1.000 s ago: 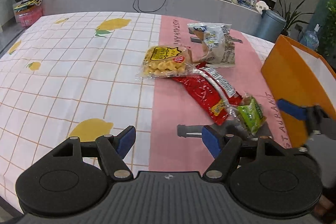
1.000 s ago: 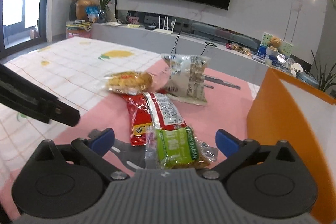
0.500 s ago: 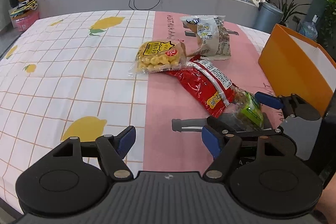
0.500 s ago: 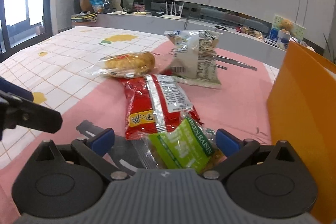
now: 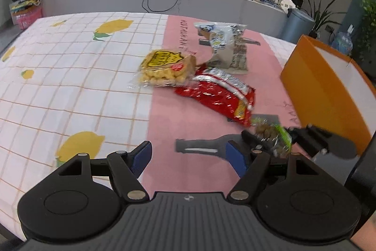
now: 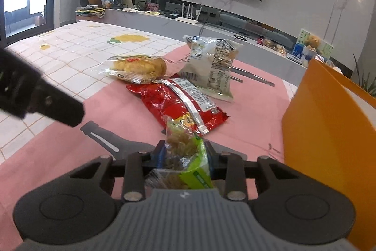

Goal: Organize snacks
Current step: 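Lift the raisin packet with the right gripper while the left gripper grasps the red chip bag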

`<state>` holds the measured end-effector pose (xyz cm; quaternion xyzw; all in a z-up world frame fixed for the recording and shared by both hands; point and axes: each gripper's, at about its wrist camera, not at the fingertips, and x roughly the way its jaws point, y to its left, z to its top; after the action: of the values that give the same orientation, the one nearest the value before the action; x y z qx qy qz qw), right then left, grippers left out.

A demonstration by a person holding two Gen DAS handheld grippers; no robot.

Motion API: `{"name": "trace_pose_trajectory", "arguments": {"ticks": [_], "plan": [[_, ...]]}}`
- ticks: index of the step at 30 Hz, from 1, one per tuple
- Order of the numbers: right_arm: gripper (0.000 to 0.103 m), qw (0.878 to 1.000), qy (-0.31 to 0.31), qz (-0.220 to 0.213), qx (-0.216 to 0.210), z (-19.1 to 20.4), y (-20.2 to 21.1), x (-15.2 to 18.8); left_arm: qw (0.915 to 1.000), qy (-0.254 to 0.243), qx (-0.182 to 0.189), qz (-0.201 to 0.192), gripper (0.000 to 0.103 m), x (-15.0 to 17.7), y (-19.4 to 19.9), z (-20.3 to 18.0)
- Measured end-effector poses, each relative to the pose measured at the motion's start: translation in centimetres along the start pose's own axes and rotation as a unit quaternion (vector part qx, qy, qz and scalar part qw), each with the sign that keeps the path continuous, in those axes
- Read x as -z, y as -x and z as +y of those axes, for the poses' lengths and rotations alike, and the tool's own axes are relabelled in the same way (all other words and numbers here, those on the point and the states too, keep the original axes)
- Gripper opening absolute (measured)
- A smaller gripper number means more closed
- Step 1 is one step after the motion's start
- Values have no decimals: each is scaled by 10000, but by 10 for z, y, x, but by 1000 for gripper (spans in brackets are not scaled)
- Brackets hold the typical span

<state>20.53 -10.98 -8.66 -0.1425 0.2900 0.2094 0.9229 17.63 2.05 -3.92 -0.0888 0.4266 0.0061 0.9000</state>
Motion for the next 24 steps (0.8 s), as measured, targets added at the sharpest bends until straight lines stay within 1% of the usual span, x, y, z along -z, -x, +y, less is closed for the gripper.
{"name": "trace_pose_trajectory", "arguments": {"ticks": [3, 7, 10, 13, 15, 18, 21, 24], "plan": [[31, 9998, -179, 52, 55, -5, 11, -1, 9999, 101, 138, 10, 84, -4, -2, -5], [31, 9989, -441, 163, 40, -9, 27, -3, 9998, 78, 183, -37, 84, -6, -1, -13], [30, 9978, -613, 247, 23, -12, 40, -3, 9999, -69, 61, -140, 84, -6, 0, -18], [30, 9957, -885, 217, -176, -16, 54, -4, 9995, -224, -81, -196, 84, -4, 0, -20], [30, 9957, -893, 215, -153, -17, 61, -5, 9995, -215, -139, -177, 84, -4, -1, -19], [30, 9938, -1025, 335, -280, -20, 63, -6, 9996, -206, -176, -128, 84, -4, -4, -19], [31, 9934, -1008, 440, -314, -18, 60, -7, 9996, -105, -269, -67, 84, -7, -10, -19], [31, 9935, -939, 609, -226, -16, 55, -6, 9994, 193, -258, 112, 84, -16, -19, -20]]}}
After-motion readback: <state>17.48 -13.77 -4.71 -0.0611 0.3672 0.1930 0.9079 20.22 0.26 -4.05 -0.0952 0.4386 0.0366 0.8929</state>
